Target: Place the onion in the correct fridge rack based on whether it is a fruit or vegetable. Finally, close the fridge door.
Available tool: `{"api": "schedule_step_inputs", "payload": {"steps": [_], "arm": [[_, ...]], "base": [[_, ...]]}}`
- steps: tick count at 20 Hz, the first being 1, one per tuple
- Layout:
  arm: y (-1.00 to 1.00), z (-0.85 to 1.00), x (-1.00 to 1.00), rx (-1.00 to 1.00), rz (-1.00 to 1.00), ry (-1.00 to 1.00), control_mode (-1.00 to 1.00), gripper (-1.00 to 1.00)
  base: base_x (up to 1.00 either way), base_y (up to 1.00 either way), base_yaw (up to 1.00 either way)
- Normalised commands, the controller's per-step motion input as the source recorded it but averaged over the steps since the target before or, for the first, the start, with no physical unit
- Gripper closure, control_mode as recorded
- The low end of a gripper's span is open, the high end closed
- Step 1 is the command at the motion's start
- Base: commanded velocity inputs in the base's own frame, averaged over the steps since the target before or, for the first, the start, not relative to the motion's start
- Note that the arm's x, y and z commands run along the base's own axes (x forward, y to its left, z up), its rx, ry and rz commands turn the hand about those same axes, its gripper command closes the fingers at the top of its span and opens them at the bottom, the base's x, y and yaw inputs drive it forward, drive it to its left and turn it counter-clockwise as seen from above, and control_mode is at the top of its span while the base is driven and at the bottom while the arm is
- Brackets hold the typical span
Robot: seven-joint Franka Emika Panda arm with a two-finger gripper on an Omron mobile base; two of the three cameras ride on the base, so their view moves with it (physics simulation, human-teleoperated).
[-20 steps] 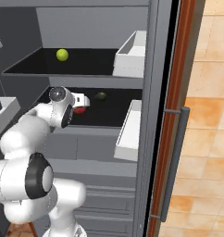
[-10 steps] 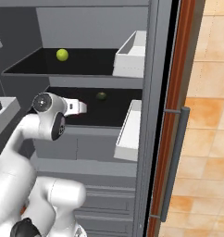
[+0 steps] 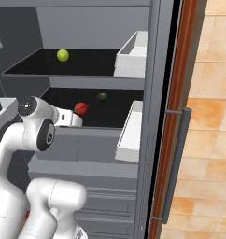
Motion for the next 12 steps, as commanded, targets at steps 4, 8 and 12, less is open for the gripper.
{"api": "schedule_step_inputs", "payload": {"steps": [4, 8, 12], "arm": [[0.00, 0.00, 0.00, 0.00, 0.00, 0.27, -1.00, -1.00], [0.00, 0.00, -0.04, 0.00, 0.00, 0.00, -1.00, -1.00], [0.00, 0.00, -0.09, 0.00, 0.00, 0.00, 1.00, -1.00]], "base": [[0.00, 0.00, 0.00], [0.00, 0.00, 0.00], [-0.39, 0.00, 0.00]]}}
